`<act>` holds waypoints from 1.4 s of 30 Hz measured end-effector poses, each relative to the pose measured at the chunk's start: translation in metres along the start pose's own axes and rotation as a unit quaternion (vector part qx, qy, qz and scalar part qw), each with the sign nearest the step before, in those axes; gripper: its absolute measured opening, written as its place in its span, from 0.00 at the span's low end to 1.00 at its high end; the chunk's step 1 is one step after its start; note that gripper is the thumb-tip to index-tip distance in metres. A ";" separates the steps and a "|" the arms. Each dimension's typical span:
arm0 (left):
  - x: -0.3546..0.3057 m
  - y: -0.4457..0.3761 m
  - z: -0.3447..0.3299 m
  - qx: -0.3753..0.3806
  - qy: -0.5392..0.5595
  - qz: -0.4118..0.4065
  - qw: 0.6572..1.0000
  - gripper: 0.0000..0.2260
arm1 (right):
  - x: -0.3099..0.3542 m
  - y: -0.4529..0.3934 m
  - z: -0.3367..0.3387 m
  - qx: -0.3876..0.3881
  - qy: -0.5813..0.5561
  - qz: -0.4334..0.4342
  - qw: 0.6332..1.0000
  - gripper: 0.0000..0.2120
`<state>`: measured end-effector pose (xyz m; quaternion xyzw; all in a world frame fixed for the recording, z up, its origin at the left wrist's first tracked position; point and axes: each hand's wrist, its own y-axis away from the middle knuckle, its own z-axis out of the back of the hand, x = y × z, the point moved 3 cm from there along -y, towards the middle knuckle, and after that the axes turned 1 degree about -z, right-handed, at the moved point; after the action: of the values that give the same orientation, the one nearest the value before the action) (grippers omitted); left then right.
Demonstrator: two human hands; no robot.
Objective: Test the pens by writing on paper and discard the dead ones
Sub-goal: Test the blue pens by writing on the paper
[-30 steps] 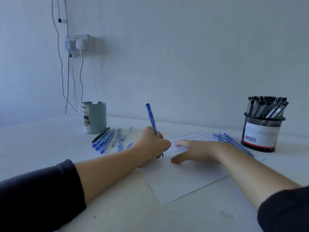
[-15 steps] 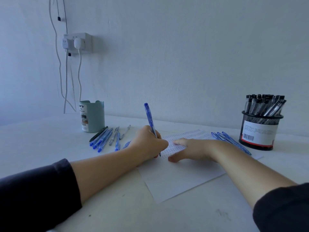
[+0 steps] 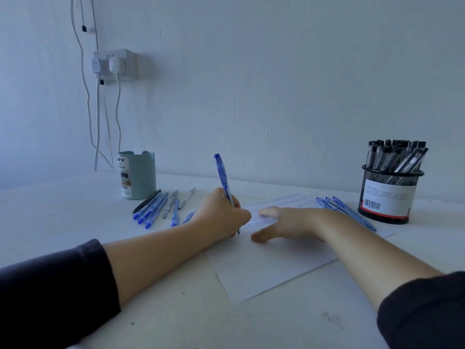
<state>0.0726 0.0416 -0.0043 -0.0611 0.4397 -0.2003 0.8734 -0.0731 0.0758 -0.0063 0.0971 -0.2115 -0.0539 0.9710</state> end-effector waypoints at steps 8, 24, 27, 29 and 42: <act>-0.001 0.001 0.001 -0.007 0.008 -0.004 1.000 0.10 | 0.001 0.002 0.000 -0.001 -0.007 -0.001 1.000 0.39; -0.002 0.003 0.000 0.000 -0.010 -0.019 1.000 0.10 | 0.000 0.001 0.000 0.000 -0.011 0.005 1.000 0.39; -0.001 0.002 0.000 0.002 -0.014 -0.016 1.000 0.10 | 0.000 0.001 0.000 -0.001 -0.010 0.005 1.000 0.40; -0.001 0.002 -0.001 0.001 -0.016 -0.015 1.000 0.10 | 0.000 0.001 0.000 0.000 -0.009 0.005 1.000 0.39; -0.002 0.003 -0.001 0.008 -0.027 -0.026 0.999 0.07 | 0.000 0.001 0.000 0.000 -0.011 0.003 1.000 0.40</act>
<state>0.0715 0.0450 -0.0042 -0.0709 0.4125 -0.2244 0.8800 -0.0732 0.0772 -0.0061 0.0959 -0.2227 -0.0516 0.9688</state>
